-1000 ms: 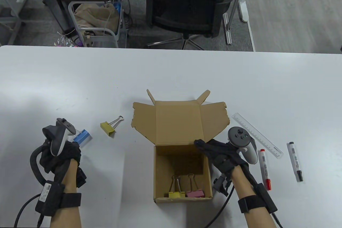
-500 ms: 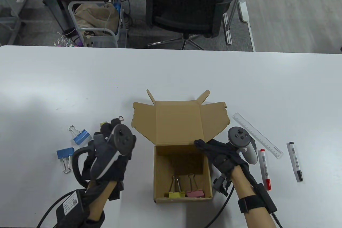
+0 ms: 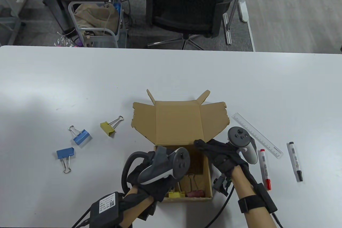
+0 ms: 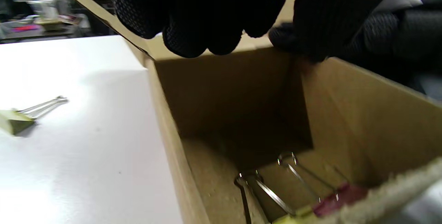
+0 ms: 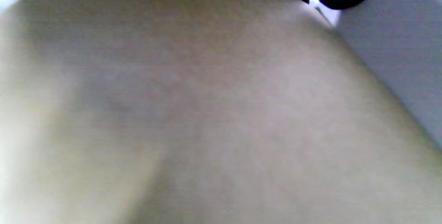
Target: Open four flaps of mailer box and unpack office supplies
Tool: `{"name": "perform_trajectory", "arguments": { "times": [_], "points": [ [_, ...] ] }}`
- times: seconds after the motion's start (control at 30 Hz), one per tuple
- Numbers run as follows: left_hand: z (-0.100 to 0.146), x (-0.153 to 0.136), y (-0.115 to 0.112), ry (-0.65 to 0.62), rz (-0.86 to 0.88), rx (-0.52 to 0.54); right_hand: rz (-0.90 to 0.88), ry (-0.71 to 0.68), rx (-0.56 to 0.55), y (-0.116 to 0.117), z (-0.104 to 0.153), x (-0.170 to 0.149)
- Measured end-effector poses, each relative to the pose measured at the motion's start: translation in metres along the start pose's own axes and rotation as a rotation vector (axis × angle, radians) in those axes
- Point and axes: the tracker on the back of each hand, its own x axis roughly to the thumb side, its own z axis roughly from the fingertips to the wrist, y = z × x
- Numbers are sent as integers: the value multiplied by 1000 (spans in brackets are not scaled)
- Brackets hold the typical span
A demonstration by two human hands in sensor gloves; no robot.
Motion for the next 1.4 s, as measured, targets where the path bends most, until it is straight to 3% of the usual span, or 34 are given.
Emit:
{"name": "perform_trajectory", "arguments": {
  "times": [0.17,0.37,0.87,1.4],
  "points": [
    [-15,14,-21,-104,-45,-153,0,0,1,0,0,0],
    [-33,22,-45,-98,-109,-294,-1,0,-2,0,0,0],
    [-51,29,-75,23,-313,-241,2,-2,-1,1,-1,0],
    [-46,30,-75,-53,-253,-215,2,-1,-4,1,-1,0]
  ]
}}
